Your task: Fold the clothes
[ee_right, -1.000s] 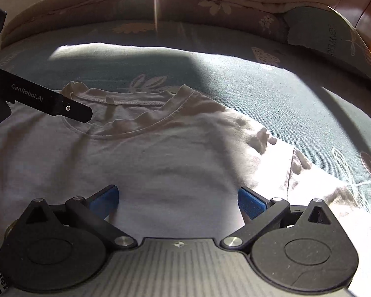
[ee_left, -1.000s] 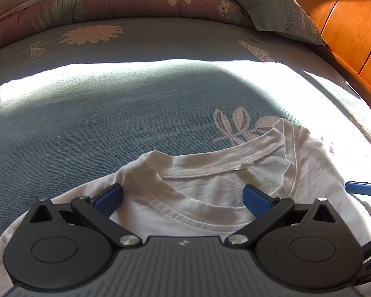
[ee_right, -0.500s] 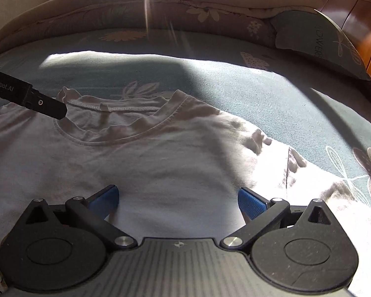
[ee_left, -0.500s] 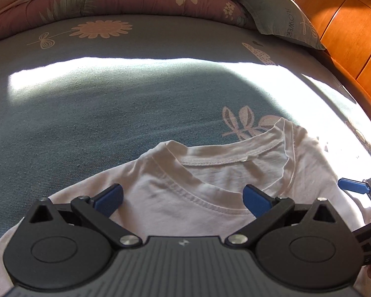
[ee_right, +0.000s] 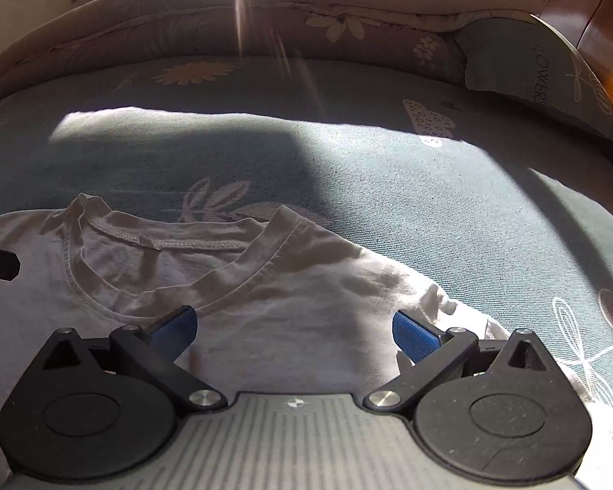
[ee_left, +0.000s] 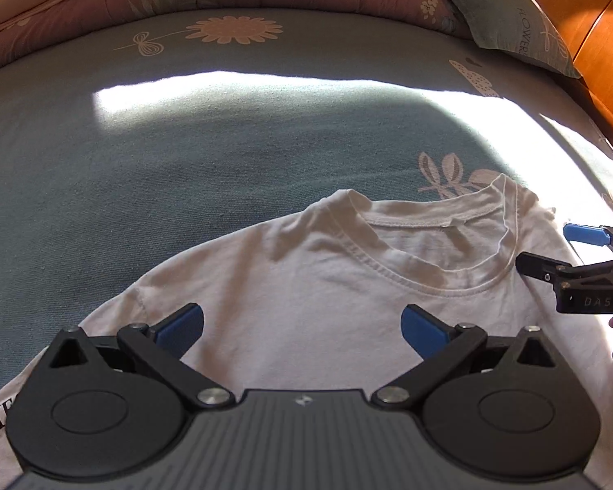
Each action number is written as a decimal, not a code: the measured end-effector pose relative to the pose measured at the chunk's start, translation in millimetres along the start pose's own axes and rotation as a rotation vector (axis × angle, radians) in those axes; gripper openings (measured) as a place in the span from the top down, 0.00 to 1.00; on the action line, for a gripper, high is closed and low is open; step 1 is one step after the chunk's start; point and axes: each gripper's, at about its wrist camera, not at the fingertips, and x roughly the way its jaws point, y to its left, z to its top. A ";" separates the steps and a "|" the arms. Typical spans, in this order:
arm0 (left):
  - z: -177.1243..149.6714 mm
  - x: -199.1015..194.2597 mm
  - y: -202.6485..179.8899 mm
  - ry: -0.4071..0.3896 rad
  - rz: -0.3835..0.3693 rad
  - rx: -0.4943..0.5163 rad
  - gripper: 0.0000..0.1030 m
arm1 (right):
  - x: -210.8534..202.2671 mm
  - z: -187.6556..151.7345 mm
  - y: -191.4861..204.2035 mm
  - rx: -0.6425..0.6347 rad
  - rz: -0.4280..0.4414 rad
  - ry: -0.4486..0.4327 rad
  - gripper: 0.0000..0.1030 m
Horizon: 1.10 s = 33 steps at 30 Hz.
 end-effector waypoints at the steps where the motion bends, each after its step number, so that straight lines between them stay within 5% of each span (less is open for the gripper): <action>1: -4.9 3.3 3.4 0.008 0.006 -0.015 0.01 | 7.6 2.7 -1.9 0.016 0.006 0.003 0.00; 7: 18.6 21.8 7.0 -0.047 0.043 0.035 0.01 | 33.9 29.3 -3.3 -0.011 0.003 0.015 0.00; 12: 32.2 5.6 10.9 -0.059 -0.018 -0.035 0.01 | 16.9 34.2 0.8 -0.050 -0.005 0.026 0.00; 18: 5.9 -6.7 0.3 -0.046 -0.078 -0.081 0.01 | -33.9 -1.5 5.7 -0.021 0.015 0.086 0.00; 23: 14.9 22.1 -11.1 -0.044 -0.055 0.015 0.01 | -36.2 -40.5 13.8 -0.032 0.017 0.153 0.00; 28: 44.3 20.0 -15.7 -0.043 -0.042 -0.008 0.01 | -20.1 -25.5 6.7 -0.048 0.005 0.185 0.00; 33: 39.4 -9.4 -33.3 -0.005 -0.067 0.041 0.01 | -13.5 -19.2 4.7 -0.046 0.000 0.227 0.00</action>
